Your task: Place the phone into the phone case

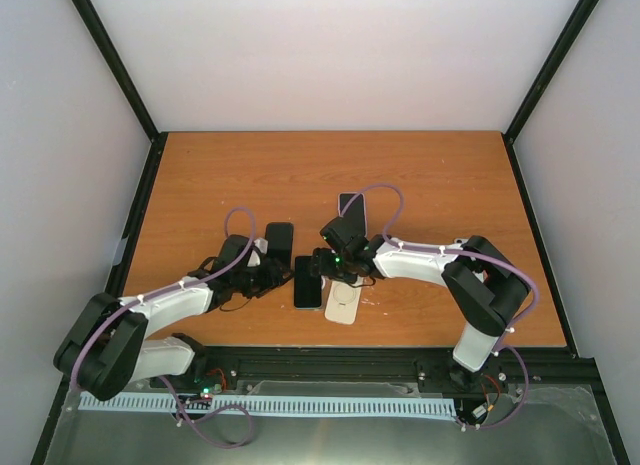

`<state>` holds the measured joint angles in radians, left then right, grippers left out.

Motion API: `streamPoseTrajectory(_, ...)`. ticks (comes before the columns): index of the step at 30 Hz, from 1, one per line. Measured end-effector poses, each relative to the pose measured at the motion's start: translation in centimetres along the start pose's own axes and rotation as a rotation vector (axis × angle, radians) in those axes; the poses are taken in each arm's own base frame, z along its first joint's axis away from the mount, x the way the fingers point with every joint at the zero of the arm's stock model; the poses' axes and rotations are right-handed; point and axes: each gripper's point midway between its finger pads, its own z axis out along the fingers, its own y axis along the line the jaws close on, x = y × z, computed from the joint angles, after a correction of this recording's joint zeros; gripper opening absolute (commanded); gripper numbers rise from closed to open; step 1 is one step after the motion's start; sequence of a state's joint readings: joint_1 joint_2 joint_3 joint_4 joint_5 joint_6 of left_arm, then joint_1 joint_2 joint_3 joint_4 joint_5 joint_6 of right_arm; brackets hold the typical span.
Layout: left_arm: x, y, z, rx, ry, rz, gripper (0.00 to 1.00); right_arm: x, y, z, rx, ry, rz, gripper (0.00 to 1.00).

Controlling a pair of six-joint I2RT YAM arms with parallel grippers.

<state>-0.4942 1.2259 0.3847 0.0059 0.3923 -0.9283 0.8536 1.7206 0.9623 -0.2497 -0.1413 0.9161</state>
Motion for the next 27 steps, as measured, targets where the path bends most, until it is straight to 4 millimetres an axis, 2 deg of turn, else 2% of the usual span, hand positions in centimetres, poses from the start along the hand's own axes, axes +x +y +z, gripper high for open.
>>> streamPoseTrajectory(6,-0.1,0.1,0.2,-0.001,0.001,-0.001,0.53,0.0,-0.1,0.1,0.002,0.002,-0.006,0.62)
streamPoseTrajectory(14,0.1,0.6,0.9,-0.015,0.014,-0.009,0.39,0.6,0.5,1.5,-0.055,0.032,-0.042,0.59)
streamPoseTrajectory(20,0.1,0.9,1.5,-0.018,0.021,-0.008,0.29,1.2,2.0,2.1,-0.164,0.051,-0.1,0.51)
streamPoseTrajectory(27,0.3,1.5,2.2,-0.029,0.036,-0.011,0.22,1.6,2.2,2.3,-0.23,0.052,-0.131,0.44)
